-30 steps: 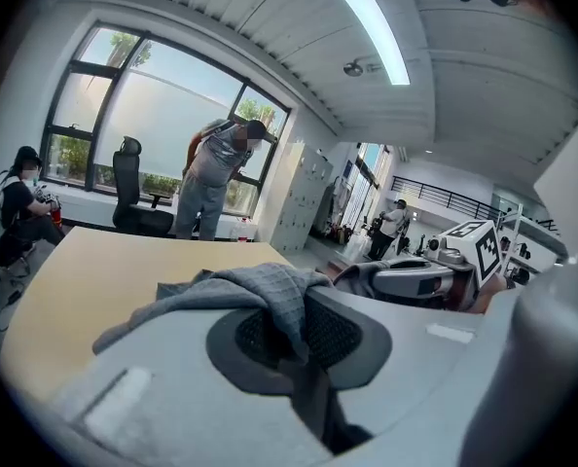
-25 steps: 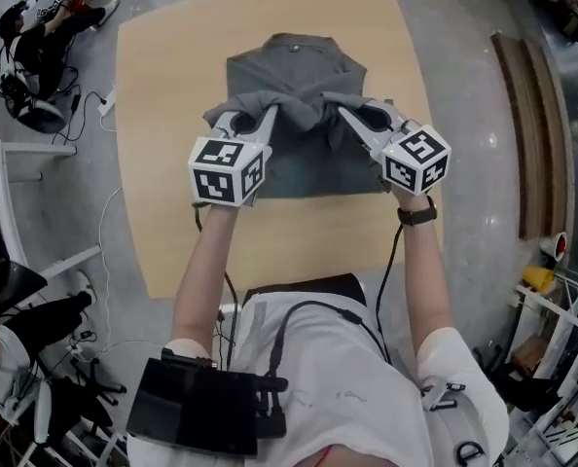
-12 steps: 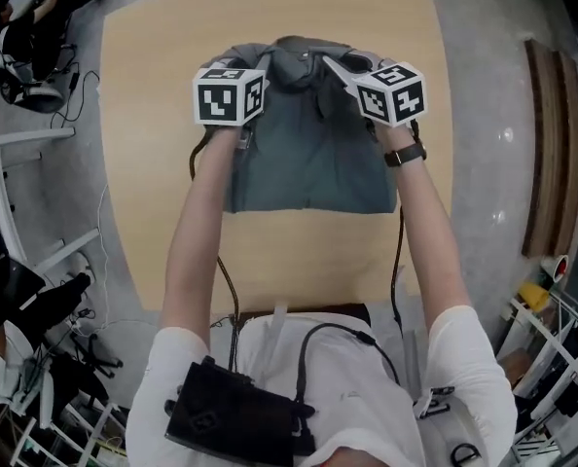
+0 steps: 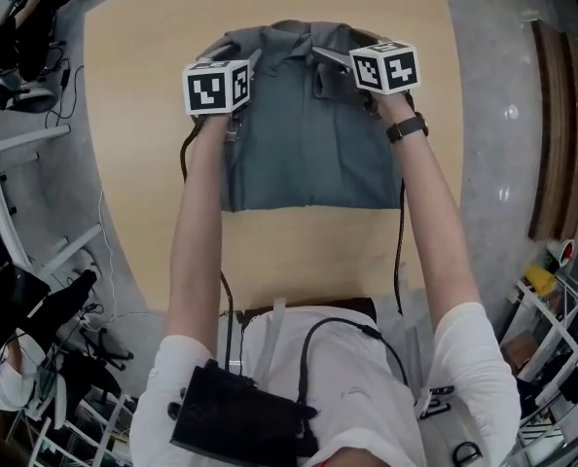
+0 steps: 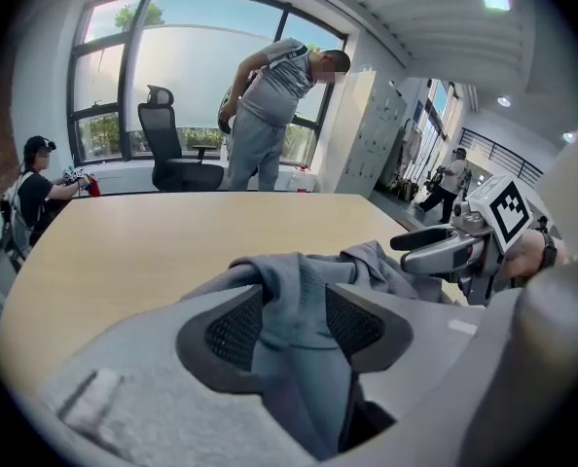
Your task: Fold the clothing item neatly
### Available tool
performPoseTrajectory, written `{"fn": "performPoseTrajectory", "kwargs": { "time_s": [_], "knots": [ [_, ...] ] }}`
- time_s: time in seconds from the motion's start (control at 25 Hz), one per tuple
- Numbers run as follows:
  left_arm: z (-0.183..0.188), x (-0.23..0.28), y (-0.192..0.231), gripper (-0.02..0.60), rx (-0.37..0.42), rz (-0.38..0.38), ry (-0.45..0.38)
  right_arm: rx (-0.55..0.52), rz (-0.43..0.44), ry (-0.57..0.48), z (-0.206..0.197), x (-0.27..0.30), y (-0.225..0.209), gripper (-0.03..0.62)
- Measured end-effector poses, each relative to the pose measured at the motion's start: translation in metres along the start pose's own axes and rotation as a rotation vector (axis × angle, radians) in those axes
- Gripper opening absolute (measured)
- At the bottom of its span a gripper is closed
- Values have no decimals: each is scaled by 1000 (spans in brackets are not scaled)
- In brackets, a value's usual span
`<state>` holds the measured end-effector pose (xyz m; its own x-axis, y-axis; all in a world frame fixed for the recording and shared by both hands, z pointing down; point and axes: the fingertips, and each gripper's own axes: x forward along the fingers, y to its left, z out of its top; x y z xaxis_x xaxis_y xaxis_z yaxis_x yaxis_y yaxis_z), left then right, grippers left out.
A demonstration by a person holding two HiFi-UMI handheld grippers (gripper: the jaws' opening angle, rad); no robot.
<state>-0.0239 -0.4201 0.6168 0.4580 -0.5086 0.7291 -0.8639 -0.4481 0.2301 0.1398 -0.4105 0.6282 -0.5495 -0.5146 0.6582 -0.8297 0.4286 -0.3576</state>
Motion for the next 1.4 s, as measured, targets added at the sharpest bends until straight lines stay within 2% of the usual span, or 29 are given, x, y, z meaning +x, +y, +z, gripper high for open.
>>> {"fn": "performPoseTrajectory", "kwargs": {
  "time_s": [0.12, 0.24, 0.32, 0.44, 0.56, 0.64, 0.72, 0.8, 0.88, 0.92, 0.96, 1.0, 1.08, 1.12, 1.2, 1.28, 1.32, 1.4],
  "knots": [
    [-12, -44, 14, 218, -37, 32, -45, 6, -21, -83, 1, -46, 6, 428],
    [-50, -101, 21, 218, -69, 58, -69, 20, -57, -161, -24, -103, 21, 411],
    [-95, -137, 20, 218, -62, 78, -39, 24, -105, -149, -65, -138, 30, 403],
    [-171, -177, 12, 218, -71, 83, 31, 72, -185, -71, -149, -177, 39, 367],
    [-239, -190, -13, 218, -102, 15, 126, 191, -284, 0, -230, -205, 40, 359],
    [-271, -190, -28, 218, -97, 12, 178, 291, -340, 7, -271, -219, 42, 328],
    [-283, -185, -33, 217, -99, 48, 170, 349, -361, 2, -298, -223, 47, 322],
    [-286, -178, -35, 215, -116, 78, 140, 342, -372, 7, -312, -219, 50, 316],
    [-289, -169, -32, 212, -124, 117, 134, 328, -391, -12, -313, -214, 49, 277],
    [-290, -167, -30, 176, -129, 138, 131, 327, -399, -30, -310, -214, 47, 247],
    [-290, -165, -28, 62, -146, 144, 123, 332, -403, -47, -307, -213, 45, 220],
    [-290, -165, -28, 32, -182, 126, 109, 343, -397, -64, -305, -214, 44, 188],
    [-288, -172, -27, 25, -289, 44, 66, 377, -365, -108, -301, -217, 42, 93],
    [-285, -179, -24, 25, -338, -3, 38, 392, -344, -132, -299, -220, 41, 77],
    [-276, -191, -19, 25, -397, -111, -11, 397, -306, -162, -293, -228, 41, 74],
    [-273, -200, -24, 25, -426, -224, -29, 359, -285, -140, -295, -235, 47, 74],
    [-277, -205, -26, 26, -445, -263, -26, 334, -284, -117, -301, -239, 50, 74],
    [-291, -218, -21, 12, -487, -280, -19, 318, -289, -84, -317, -245, 58, 69]
  ]
}}
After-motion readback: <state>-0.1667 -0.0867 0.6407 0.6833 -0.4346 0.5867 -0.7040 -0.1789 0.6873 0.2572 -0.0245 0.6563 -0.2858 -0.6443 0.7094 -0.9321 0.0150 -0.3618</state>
